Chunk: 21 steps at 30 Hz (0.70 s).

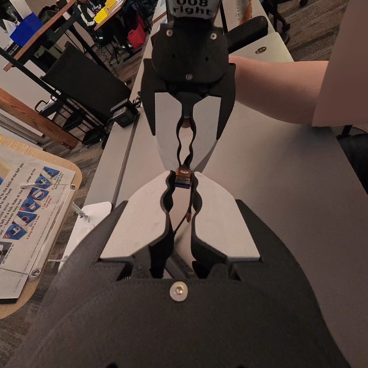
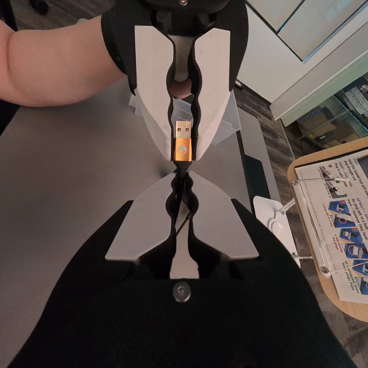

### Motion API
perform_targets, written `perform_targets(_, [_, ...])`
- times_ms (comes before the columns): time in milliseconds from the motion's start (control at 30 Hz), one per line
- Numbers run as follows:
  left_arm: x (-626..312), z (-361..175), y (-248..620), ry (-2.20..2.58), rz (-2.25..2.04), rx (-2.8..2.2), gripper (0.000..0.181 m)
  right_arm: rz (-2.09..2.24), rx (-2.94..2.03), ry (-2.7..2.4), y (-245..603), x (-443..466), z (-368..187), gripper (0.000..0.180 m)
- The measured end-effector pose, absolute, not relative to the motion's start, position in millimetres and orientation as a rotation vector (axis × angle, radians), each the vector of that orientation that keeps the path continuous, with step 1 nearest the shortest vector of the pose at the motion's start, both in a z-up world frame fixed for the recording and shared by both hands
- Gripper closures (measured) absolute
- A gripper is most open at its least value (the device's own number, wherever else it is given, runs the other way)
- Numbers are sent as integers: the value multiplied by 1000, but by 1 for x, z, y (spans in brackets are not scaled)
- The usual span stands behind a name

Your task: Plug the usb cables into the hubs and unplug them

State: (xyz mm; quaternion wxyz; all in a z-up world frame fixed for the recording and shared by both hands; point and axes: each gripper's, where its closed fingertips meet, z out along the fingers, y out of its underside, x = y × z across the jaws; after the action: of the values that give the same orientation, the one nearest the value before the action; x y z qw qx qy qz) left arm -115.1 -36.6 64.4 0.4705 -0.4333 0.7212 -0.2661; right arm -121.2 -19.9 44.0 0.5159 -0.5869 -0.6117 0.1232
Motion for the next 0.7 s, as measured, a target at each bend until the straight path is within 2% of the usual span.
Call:
perform_targets(100, [-118,73,-37,1732,-661,-1050,167,296,-1389,-1458,-23,-111,50,158])
perform_targets(200, [-123,91,-25,1613,-665,-1070,167,328,-1307,-1369,-32,-100,80,154])
perform_targets(300, [-132,118,-14,1447,-723,-1071,167,514,-1082,-1343,-78,-110,122,155])
perform_targets(400, [-141,144,-11,1289,-836,-1065,167,664,-927,-1381,-103,-135,125,154])
perform_targets(467, [-144,154,-14,1234,-923,-1061,167,707,-1019,-1362,-84,-153,108,143])
perform_targets(567, [-144,161,-26,1232,-1028,-1038,167,733,-1136,-1182,-40,-177,91,137])
perform_targets(700, [-137,161,-42,1286,-1059,-1015,167,617,-1206,-872,11,-174,91,119])
